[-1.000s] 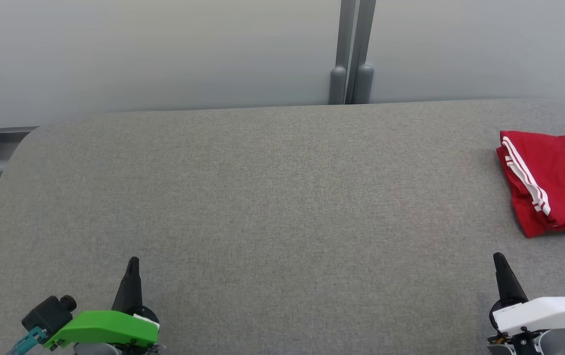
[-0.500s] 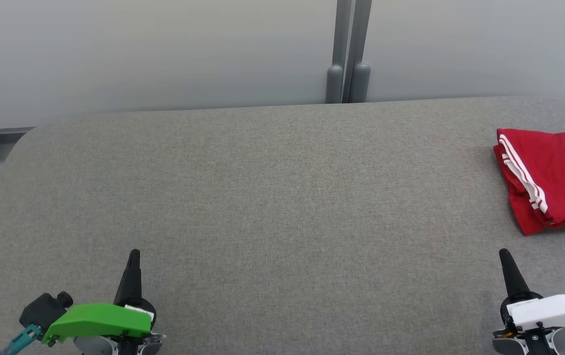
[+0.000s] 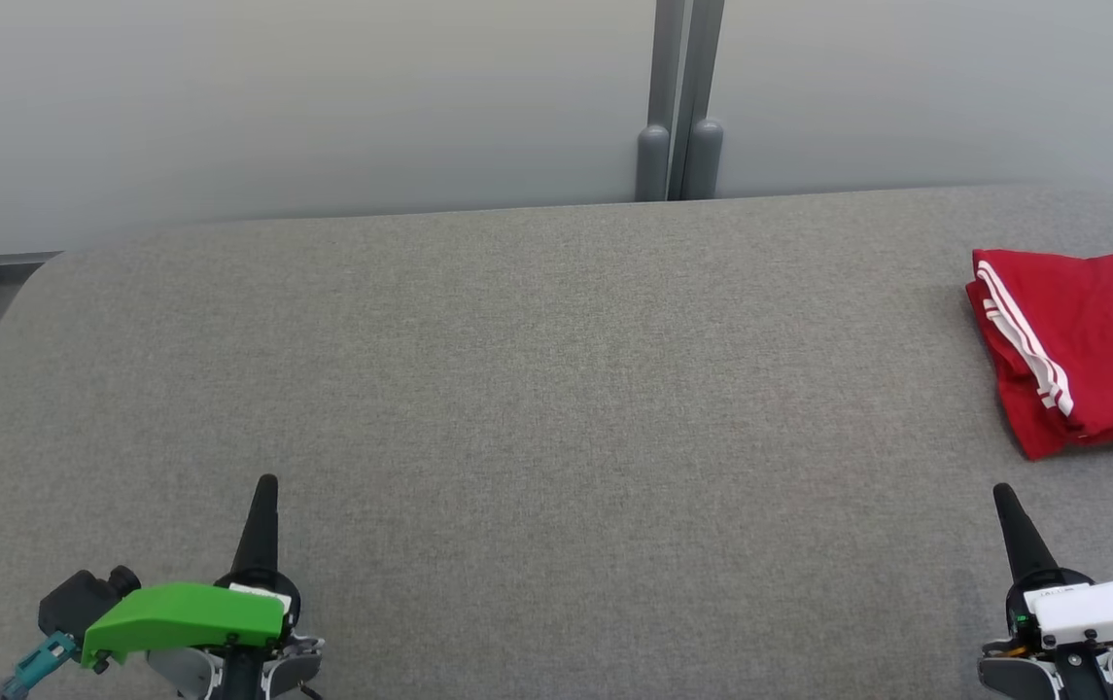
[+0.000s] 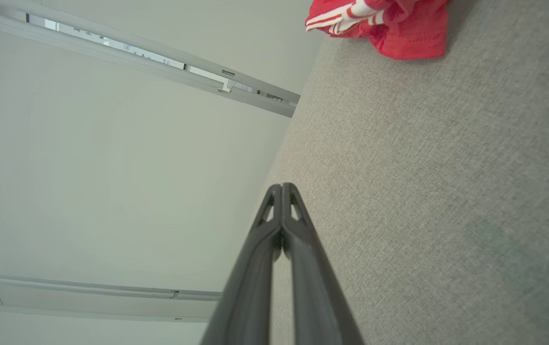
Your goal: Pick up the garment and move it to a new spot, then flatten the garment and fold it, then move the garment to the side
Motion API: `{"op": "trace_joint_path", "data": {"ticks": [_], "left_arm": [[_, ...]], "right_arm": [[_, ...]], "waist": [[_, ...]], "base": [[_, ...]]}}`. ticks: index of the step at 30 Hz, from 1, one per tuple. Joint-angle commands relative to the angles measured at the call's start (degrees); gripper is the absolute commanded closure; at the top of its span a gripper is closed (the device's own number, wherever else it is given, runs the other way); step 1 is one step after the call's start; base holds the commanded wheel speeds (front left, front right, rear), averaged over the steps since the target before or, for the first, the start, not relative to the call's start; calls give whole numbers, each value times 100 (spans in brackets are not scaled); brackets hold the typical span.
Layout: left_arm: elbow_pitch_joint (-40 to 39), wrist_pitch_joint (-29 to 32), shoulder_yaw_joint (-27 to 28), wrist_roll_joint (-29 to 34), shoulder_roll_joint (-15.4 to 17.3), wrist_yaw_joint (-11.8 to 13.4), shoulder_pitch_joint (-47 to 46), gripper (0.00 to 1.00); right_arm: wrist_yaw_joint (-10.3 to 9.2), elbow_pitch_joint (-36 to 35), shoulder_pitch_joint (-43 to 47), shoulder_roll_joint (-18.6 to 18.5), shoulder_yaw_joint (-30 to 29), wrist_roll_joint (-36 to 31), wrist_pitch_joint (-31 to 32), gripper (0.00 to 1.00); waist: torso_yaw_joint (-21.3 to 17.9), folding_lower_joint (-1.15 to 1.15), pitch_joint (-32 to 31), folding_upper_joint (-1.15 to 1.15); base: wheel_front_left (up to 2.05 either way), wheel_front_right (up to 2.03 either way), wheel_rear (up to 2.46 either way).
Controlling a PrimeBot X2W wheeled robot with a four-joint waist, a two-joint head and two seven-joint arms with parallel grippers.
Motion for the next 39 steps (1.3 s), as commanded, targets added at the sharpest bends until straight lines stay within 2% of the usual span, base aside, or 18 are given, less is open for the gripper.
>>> {"op": "trace_joint_path", "data": {"ticks": [1, 39], "left_arm": [[-65, 42, 23, -152, 13, -27, -166, 100], [-159, 415, 46, -1813, -28, -51, -368, 100]], "right_arm": [[3, -83, -91, -36, -38, 173, 36, 100], [2, -243, -107, -48, -278, 1876, 427, 100]], "waist": [[-6, 0, 3, 0], [-135, 0, 53, 0]], "base": [[0, 0, 0], [0, 0, 0]]}}
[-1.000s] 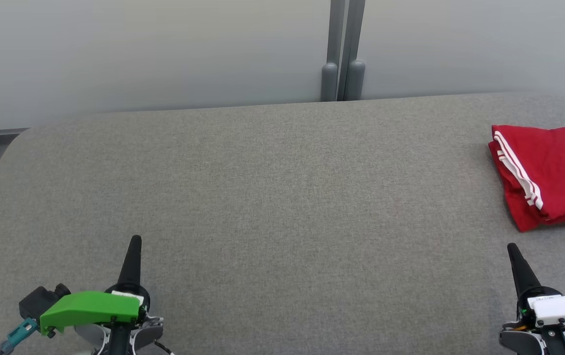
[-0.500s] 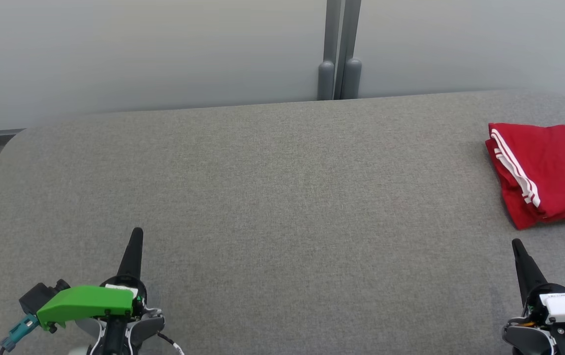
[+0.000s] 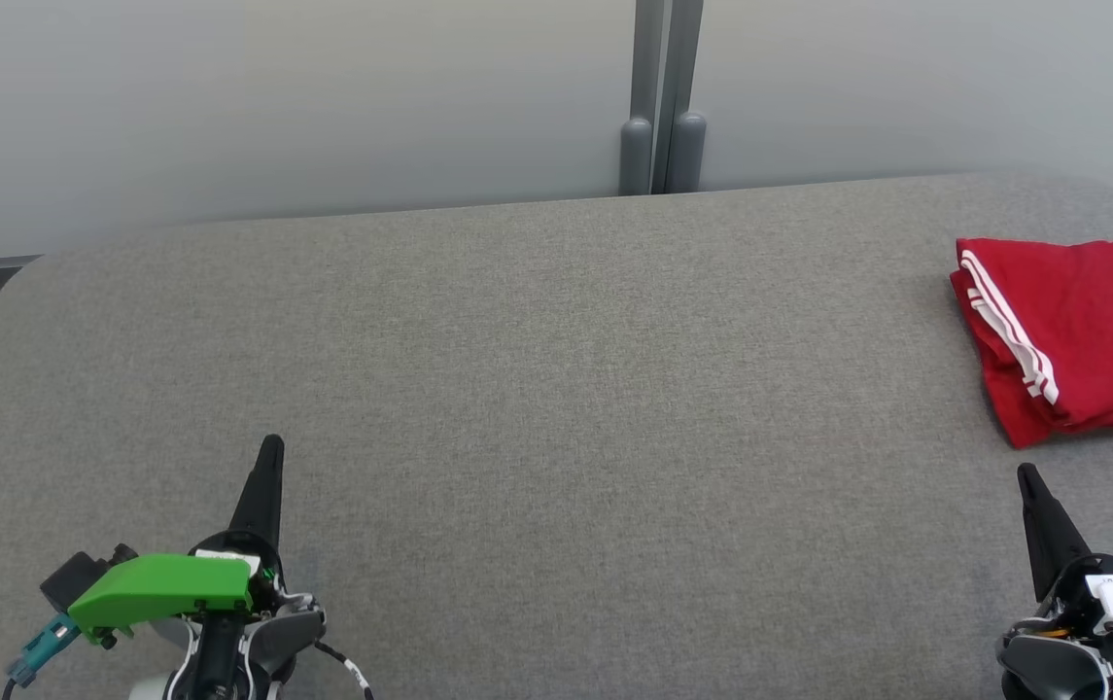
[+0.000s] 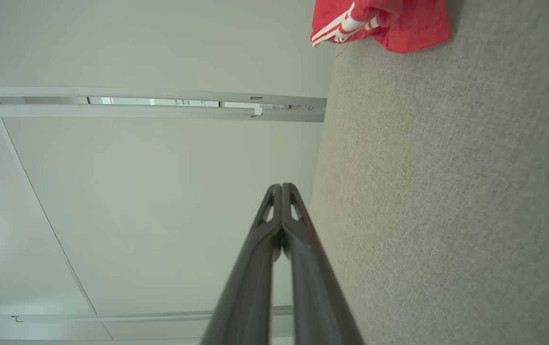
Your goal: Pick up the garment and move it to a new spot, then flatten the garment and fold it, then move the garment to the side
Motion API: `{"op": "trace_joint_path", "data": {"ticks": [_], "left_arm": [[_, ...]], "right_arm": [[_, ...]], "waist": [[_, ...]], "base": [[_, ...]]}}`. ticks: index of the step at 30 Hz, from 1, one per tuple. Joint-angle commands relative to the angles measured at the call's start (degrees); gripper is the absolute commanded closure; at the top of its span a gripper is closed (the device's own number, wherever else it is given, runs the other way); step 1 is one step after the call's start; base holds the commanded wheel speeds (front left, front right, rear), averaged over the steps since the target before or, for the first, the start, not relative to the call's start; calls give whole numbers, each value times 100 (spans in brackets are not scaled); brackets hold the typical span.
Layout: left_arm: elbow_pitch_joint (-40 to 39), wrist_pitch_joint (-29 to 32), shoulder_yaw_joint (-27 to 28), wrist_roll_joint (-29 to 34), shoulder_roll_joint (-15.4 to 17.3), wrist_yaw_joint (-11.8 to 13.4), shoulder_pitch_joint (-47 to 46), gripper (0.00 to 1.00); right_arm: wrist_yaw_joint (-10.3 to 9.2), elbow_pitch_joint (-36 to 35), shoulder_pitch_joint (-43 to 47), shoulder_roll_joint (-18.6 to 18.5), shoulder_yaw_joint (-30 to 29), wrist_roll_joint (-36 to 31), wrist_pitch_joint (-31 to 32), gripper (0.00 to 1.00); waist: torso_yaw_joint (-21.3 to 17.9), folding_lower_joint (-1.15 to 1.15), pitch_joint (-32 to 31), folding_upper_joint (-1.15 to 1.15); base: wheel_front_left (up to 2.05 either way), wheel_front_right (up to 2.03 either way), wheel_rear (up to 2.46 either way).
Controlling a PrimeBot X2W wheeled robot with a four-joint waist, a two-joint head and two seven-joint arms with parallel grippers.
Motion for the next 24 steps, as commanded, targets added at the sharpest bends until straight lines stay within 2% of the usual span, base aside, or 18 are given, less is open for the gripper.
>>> {"op": "trace_joint_path", "data": {"ticks": [1, 12, 24], "left_arm": [[-31, 23, 19, -91, 1, -30, -109, 100], [-54, 107, 23, -494, -9, -37, -149, 100], [-53, 104, 22, -475, -6, -37, -145, 100]], "right_arm": [[2, -51, -69, -29, -23, 122, 35, 100], [2, -87, -65, -32, -83, 523, 130, 100], [2, -83, -62, -32, -79, 495, 120, 100]], "waist": [[-4, 0, 2, 0], [-42, 0, 17, 0], [-42, 0, 17, 0]], "base": [[0, 0, 0], [0, 0, 0], [0, 0, 0]]}}
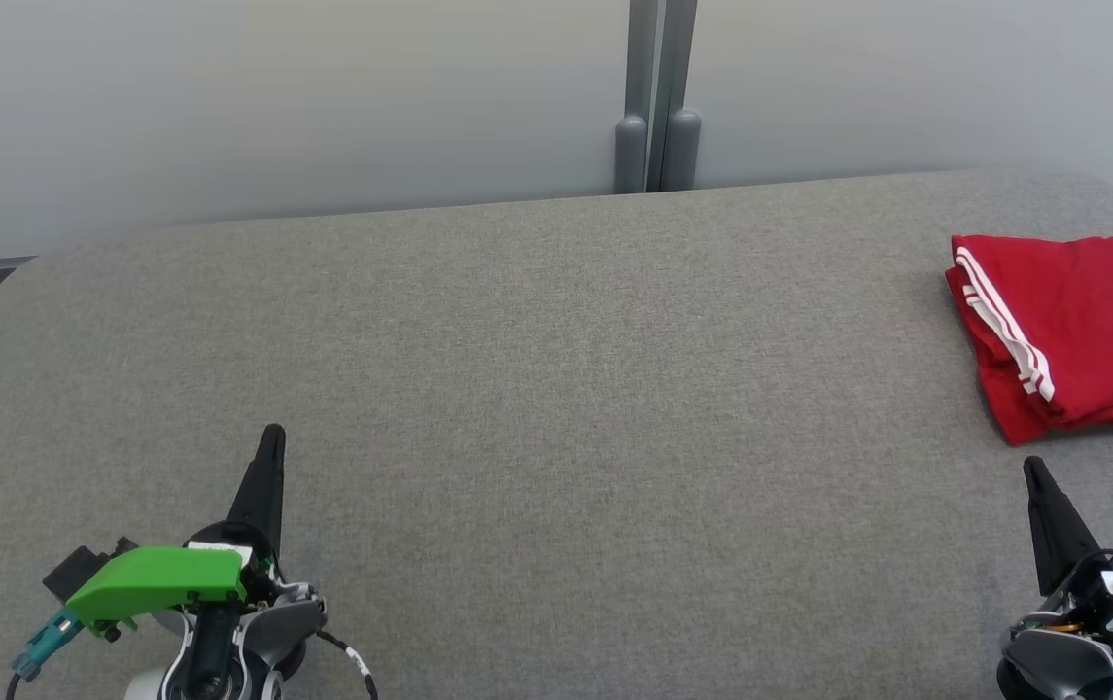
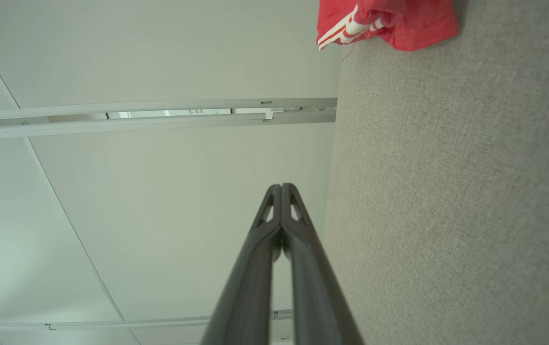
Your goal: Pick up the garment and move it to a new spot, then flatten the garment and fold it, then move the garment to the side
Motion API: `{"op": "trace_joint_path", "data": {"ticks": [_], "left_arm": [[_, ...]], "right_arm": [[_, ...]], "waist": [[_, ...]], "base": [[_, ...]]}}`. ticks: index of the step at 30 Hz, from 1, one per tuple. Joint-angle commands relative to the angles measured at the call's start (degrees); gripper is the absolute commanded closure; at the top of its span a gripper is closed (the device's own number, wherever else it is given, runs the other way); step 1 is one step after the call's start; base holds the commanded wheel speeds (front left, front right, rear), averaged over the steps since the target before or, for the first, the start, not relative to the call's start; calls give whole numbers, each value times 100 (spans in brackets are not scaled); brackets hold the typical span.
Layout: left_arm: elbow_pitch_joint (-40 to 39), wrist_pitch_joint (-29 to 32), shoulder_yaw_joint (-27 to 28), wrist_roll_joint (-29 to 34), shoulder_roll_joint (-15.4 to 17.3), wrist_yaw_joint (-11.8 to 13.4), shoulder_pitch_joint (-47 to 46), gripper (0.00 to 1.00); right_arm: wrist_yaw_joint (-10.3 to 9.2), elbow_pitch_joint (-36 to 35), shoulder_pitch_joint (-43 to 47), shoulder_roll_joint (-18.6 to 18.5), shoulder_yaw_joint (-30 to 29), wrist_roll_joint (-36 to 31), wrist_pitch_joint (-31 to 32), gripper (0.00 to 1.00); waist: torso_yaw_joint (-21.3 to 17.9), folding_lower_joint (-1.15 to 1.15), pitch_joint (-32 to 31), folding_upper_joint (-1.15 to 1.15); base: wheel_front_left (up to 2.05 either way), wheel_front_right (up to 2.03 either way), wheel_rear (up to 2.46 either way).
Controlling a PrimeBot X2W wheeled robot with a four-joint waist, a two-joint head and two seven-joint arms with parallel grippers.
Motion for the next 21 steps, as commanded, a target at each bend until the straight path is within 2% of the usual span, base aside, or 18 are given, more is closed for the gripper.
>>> {"op": "trace_joint_path", "data": {"ticks": [1, 21], "left_arm": [[-22, 2, 13, -31, 5, -34, -69, 100], [-23, 1, 12, -31, 5, -34, -69, 100]], "right_arm": [[2, -28, -41, -26, -16, 19, 14, 100], [2, -28, -40, -26, -16, 19, 14, 100]], "waist": [[0, 0, 0, 0], [0, 0, 0, 0]], "base": [[0, 0, 0], [0, 0, 0]]}}
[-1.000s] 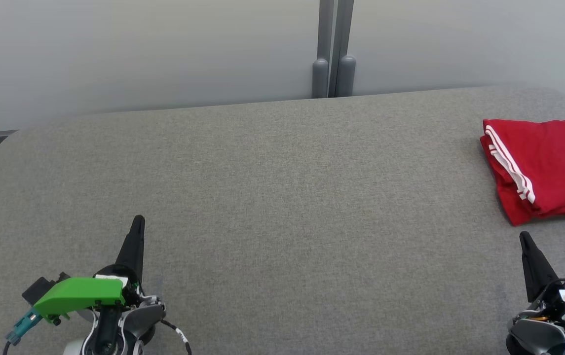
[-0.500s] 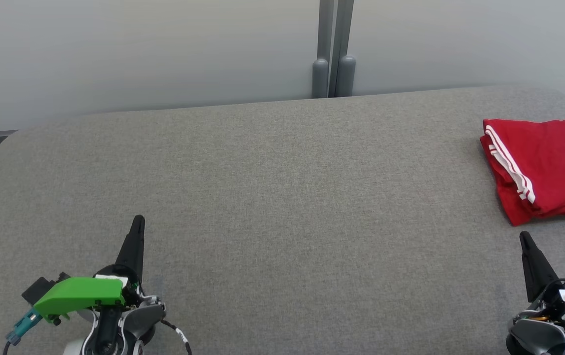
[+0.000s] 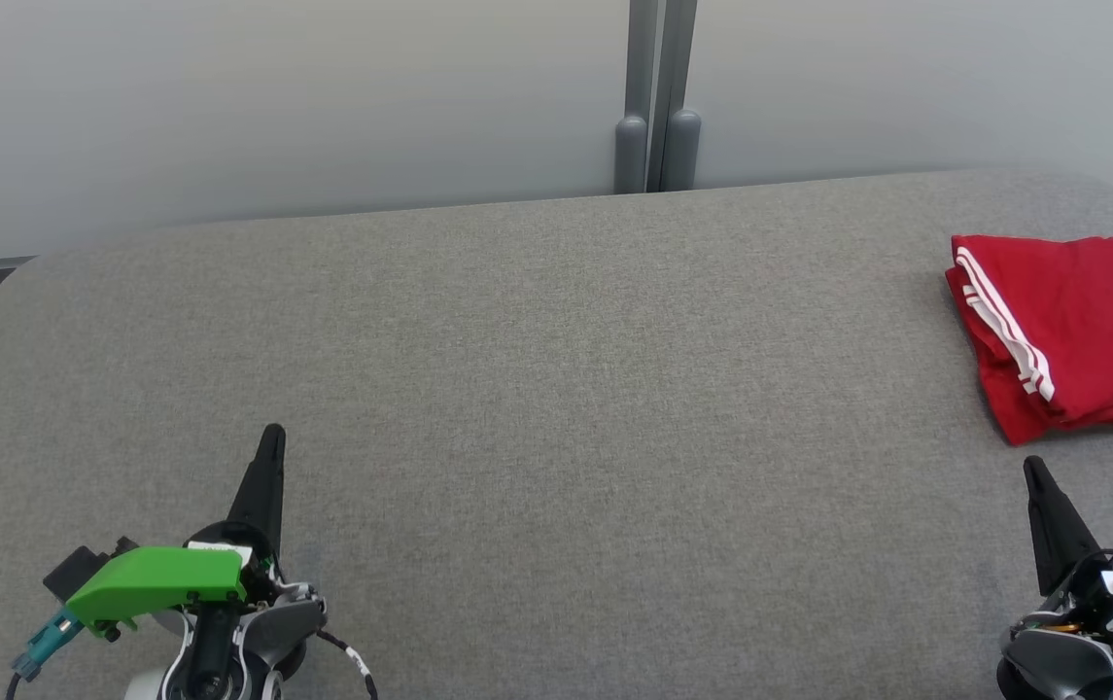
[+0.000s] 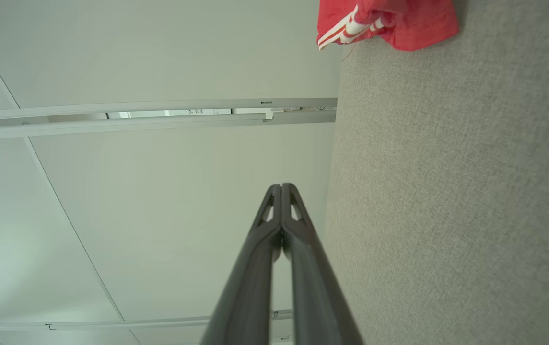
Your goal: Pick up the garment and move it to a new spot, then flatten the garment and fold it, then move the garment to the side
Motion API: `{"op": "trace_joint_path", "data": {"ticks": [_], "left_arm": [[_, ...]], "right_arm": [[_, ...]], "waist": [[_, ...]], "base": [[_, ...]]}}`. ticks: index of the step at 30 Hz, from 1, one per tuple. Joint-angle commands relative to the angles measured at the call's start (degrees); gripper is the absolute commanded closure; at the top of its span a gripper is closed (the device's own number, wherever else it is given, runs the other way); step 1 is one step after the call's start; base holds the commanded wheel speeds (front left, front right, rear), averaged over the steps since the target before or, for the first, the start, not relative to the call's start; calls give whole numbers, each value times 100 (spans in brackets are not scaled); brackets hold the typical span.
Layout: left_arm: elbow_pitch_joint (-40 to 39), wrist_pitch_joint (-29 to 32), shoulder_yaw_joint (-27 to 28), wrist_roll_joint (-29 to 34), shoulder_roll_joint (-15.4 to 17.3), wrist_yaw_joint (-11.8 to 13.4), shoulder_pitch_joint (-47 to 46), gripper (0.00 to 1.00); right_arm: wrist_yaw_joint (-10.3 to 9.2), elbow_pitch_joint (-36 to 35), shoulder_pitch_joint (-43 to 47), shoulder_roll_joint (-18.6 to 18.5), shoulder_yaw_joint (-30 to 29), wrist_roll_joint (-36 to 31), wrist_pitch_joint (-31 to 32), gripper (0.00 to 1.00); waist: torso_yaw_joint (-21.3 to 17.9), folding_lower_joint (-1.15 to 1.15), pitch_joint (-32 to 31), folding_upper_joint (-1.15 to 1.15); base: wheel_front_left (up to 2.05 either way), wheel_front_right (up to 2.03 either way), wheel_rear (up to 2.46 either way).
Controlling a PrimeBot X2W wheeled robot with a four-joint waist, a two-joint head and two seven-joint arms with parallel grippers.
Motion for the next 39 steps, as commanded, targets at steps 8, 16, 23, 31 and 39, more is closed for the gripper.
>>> {"op": "trace_joint_path", "data": {"ticks": [8, 16, 23, 31, 39], "left_arm": [[-24, 0, 11, -32, 5, -34, -69, 100], [-24, 0, 11, -32, 5, -34, -69, 100], [-24, 0, 11, -32, 5, -34, -69, 100], [-24, 0, 11, -32, 5, -34, -69, 100], [-25, 0, 11, -32, 5, -34, -69, 100]], "right_arm": [[2, -26, -40, -26, -15, 18, 13, 100], [2, -26, -40, -26, -15, 18, 13, 100], [2, -26, -40, -26, -15, 18, 13, 100], [2, -26, -40, -26, -15, 18, 13, 100], [2, -26, -40, -26, -15, 18, 13, 100]], "waist": [[0, 0, 0, 0], [0, 0, 0, 0], [0, 0, 0, 0], [0, 0, 0, 0], [0, 0, 0, 0]], "base": [[0, 0, 0], [0, 0, 0], [0, 0, 0], [0, 0, 0], [0, 0, 0]]}}
